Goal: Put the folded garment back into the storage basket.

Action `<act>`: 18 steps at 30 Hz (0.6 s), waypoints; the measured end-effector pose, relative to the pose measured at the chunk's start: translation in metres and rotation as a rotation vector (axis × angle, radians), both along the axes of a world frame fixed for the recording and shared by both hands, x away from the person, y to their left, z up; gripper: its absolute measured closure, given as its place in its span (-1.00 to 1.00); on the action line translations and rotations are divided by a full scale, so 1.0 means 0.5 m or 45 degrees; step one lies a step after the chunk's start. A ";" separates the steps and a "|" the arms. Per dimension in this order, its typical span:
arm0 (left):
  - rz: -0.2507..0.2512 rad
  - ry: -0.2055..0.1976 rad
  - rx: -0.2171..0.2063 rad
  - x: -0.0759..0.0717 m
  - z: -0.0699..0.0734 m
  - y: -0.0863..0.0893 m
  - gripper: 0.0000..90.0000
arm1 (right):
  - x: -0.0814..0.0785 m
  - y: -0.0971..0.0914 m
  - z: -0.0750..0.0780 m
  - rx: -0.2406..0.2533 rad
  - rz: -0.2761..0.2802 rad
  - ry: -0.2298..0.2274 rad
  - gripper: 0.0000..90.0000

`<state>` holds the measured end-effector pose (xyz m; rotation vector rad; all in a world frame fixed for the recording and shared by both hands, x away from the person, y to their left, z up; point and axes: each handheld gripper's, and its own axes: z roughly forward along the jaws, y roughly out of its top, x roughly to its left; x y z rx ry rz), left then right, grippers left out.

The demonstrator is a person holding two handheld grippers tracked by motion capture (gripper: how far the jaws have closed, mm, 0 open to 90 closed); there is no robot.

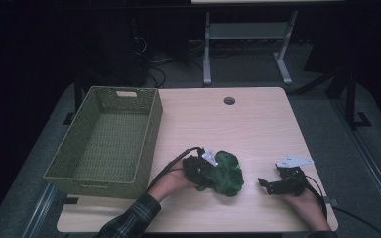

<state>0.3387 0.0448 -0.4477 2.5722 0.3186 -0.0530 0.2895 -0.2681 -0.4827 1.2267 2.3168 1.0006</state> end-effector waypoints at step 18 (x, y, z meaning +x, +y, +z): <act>0.062 0.019 -0.095 -0.002 0.043 0.015 0.65 | 0.001 0.000 0.000 0.002 0.004 0.001 -0.80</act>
